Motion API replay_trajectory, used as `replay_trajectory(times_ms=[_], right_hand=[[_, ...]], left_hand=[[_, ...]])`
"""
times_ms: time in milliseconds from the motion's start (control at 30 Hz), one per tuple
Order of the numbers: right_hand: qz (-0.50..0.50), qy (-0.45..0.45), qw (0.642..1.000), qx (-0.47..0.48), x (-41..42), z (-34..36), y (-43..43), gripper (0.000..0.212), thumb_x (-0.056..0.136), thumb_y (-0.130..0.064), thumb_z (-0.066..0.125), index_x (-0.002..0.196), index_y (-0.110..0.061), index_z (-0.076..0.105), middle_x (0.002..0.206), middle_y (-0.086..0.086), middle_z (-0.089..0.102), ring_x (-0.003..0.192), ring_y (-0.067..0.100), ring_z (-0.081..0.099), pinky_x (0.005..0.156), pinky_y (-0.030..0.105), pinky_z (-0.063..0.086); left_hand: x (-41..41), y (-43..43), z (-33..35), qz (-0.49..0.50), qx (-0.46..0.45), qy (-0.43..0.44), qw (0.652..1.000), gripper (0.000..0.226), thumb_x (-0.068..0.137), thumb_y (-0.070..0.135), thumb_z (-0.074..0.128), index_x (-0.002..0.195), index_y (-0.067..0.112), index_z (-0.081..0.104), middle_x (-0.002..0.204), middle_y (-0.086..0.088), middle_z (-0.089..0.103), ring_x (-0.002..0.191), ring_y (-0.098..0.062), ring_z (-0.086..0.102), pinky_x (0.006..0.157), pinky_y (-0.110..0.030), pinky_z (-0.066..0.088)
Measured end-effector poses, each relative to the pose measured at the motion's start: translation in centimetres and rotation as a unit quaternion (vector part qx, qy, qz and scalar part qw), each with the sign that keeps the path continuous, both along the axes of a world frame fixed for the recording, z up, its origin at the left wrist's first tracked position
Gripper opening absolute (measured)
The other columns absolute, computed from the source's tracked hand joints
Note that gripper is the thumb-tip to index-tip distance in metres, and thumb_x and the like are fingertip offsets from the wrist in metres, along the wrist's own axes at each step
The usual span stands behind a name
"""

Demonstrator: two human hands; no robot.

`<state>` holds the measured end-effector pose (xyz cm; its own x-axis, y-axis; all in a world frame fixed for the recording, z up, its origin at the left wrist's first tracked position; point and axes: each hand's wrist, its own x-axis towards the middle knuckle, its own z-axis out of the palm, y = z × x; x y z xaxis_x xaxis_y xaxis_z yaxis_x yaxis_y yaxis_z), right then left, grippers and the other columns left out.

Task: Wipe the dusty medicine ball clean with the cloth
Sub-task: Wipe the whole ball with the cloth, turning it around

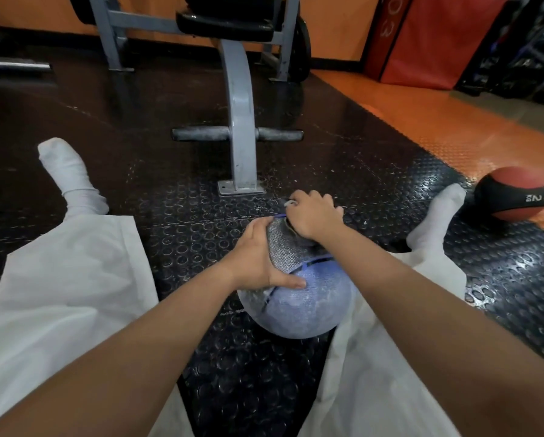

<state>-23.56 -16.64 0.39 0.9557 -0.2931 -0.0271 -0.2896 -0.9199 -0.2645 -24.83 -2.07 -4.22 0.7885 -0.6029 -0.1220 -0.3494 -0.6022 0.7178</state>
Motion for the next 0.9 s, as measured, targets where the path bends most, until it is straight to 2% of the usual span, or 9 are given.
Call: replay_trajectory(times_ms=[133, 233, 333, 400, 533, 633, 767, 833, 900], right_hand=[[0.006, -0.027, 0.999, -0.030, -0.8, -0.7, -0.2, 0.040, 0.101, -0.034, 0.027, 0.136, -0.022, 0.042, 0.139, 0.010, 0.042, 0.128, 0.034, 0.034, 0.103, 0.052, 0.026], [0.138, -0.100, 0.983, -0.076, -3.6, -1.5, -0.4, 0.038, 0.101, -0.038, 0.032, 0.137, -0.031, 0.042, 0.136, 0.000, 0.044, 0.126, 0.024, 0.036, 0.102, 0.047, 0.028], [0.211, -0.110, 0.971, -0.024, -4.8, -1.2, -1.9, 0.037, 0.099, -0.039, 0.038, 0.136, -0.036, 0.044, 0.132, -0.008, 0.045, 0.122, 0.015, 0.035, 0.101, 0.043, 0.026], [0.172, -0.088, 0.980, 0.039, -3.2, -1.7, -3.7, 0.036, 0.097, -0.041, 0.038, 0.131, -0.033, 0.049, 0.129, -0.003, 0.050, 0.121, 0.019, 0.040, 0.102, 0.043, 0.030], [-0.037, 0.029, 0.982, 0.181, 0.7, -2.0, -5.6, 0.033, 0.097, -0.033, 0.028, 0.115, -0.015, 0.050, 0.127, 0.015, 0.051, 0.115, 0.033, 0.048, 0.101, 0.047, 0.036], [-0.053, 0.022, 0.994, 0.092, 0.7, -1.8, -3.4, 0.039, 0.097, -0.031, 0.027, 0.127, -0.016, 0.045, 0.134, 0.016, 0.046, 0.122, 0.038, 0.042, 0.104, 0.050, 0.033], [0.068, -0.133, 0.977, -0.151, -2.8, -2.5, 2.5, 0.038, 0.100, -0.034, 0.032, 0.134, -0.025, 0.046, 0.131, 0.007, 0.050, 0.121, 0.030, 0.043, 0.097, 0.046, 0.031], [0.119, -0.150, 0.969, -0.157, -3.2, -2.4, 2.5, 0.038, 0.099, -0.035, 0.034, 0.135, -0.028, 0.046, 0.131, 0.003, 0.051, 0.121, 0.027, 0.043, 0.095, 0.044, 0.031], [0.146, -0.124, 0.975, -0.108, -2.7, -1.9, 0.6, 0.038, 0.097, -0.037, 0.037, 0.134, -0.032, 0.046, 0.131, -0.001, 0.051, 0.121, 0.023, 0.044, 0.098, 0.044, 0.032]], left_hand=[[0.5, -1.5, 0.7, 0.014, -0.002, 0.012, 1.000, 0.141, 0.051, 0.060, 0.086, 0.154, 0.018, 0.001, 0.158, 0.003, 0.008, 0.147, -0.019, 0.013, 0.121, -0.038, 0.019], [0.9, -1.8, 0.9, 0.012, 0.014, 0.010, 1.000, 0.143, 0.049, 0.063, 0.086, 0.154, 0.014, 0.002, 0.157, -0.001, 0.013, 0.146, -0.020, 0.016, 0.120, -0.039, 0.022], [0.0, -1.6, 0.6, 0.007, 0.017, -0.009, 1.000, 0.144, 0.050, 0.064, 0.085, 0.154, 0.013, 0.000, 0.157, 0.002, 0.011, 0.147, -0.020, 0.014, 0.121, -0.037, 0.021], [-0.6, -1.7, 0.3, 0.005, 0.010, -0.026, 1.000, 0.142, 0.052, 0.063, 0.085, 0.154, 0.017, -0.001, 0.159, 0.004, 0.006, 0.147, -0.019, 0.011, 0.121, -0.036, 0.017], [-1.5, -2.3, 0.2, 0.020, -0.003, -0.034, 0.999, 0.141, 0.052, 0.062, 0.085, 0.154, 0.020, -0.002, 0.159, 0.007, 0.000, 0.148, -0.017, 0.007, 0.122, -0.036, 0.014], [-1.1, -2.3, 0.4, 0.045, -0.013, -0.019, 0.999, 0.140, 0.053, 0.059, 0.086, 0.155, 0.017, -0.001, 0.160, 0.003, 0.002, 0.148, -0.019, 0.008, 0.122, -0.038, 0.015], [0.0, -1.8, 0.5, 0.042, -0.051, -0.045, 0.997, 0.117, 0.056, 0.044, 0.091, 0.147, 0.009, 0.027, 0.142, -0.007, 0.033, 0.136, -0.025, 0.032, 0.116, -0.040, 0.029], [0.0, -1.8, 0.4, 0.046, -0.069, -0.044, 0.996, 0.111, 0.052, 0.046, 0.091, 0.141, 0.009, 0.035, 0.130, -0.002, 0.040, 0.127, -0.021, 0.041, 0.111, -0.038, 0.035], [0.1, -1.8, 0.2, 0.056, -0.063, -0.022, 0.996, 0.127, 0.043, 0.062, 0.087, 0.144, 0.012, 0.028, 0.137, -0.001, 0.038, 0.131, -0.019, 0.038, 0.113, -0.040, 0.035]])
